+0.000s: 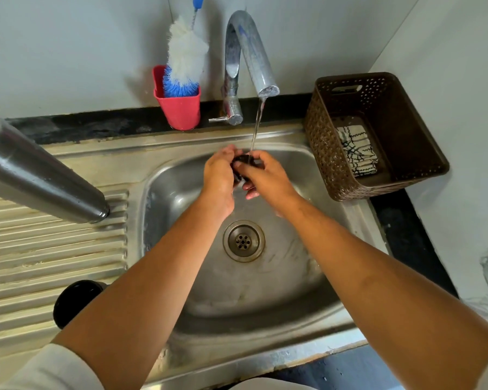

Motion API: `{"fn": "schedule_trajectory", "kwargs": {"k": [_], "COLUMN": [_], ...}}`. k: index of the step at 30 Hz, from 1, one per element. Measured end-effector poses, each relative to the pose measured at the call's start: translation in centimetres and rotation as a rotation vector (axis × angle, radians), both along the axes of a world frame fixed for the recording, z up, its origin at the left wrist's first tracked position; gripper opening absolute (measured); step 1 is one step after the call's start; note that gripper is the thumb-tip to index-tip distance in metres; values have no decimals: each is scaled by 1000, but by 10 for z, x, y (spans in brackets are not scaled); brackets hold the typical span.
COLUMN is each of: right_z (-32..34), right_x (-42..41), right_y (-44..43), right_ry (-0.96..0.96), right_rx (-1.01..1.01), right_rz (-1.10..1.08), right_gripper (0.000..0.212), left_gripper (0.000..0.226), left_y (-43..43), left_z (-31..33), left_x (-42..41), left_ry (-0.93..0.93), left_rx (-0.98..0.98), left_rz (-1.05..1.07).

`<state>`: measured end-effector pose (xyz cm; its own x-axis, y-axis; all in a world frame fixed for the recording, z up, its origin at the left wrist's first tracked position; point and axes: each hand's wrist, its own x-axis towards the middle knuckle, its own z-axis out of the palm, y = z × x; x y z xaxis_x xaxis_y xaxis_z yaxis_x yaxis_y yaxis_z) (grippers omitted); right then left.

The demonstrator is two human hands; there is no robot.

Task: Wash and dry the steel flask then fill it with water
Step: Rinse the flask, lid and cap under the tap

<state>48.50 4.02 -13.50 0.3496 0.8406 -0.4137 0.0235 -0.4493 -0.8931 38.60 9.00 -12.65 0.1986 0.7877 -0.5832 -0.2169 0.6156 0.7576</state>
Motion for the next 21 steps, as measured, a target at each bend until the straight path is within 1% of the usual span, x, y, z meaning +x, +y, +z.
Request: {"fn": "schedule_trajectory", "kwargs": {"k": [1,2,3,5,7,9,10,12,13,15,17,21], "right_z": [5,8,11,13,17,24,28,39,44,59,73,102], "right_x": [0,0,-1,-1,-1,2,3,6,7,8,7,1], "right_y": [0,1,2,3,0,-1,-1,-1,-1,-7,-15,-34], "right_ry": [131,230,287,319,332,316,310,304,282,180,46,-165], "right_rx": [-36,-65,-88,-107,-110,-113,-106,-65,-44,-18,4,44], "right_rz": [-39,-66,-80,-91,-92,-89,-85,-66,-52,-6,50,165], "right_gripper": [25,27,32,43,46,40,34,22,24,33,42,46], "left_gripper": [29,36,42,44,45,58,64,67,66,63,55,33], "left_y": [6,13,21,30,26,20,19,21,23,24,15,-14], "left_z": [4,11,18,32,39,42,46,58,62,68,70,72], "left_x": [0,0,0,4,5,7,7,2,-3,-15,-27,-47], "left_ry": [-21,-37,-51,-46,36,140,204,309,327,322,361,401], "left_rx": [21,38,50,91,213,390,464,545,551,513,505,620], "left_rz": [35,68,86,59,-29,-172,-259,-413,-471,-529,-524,-479]}}
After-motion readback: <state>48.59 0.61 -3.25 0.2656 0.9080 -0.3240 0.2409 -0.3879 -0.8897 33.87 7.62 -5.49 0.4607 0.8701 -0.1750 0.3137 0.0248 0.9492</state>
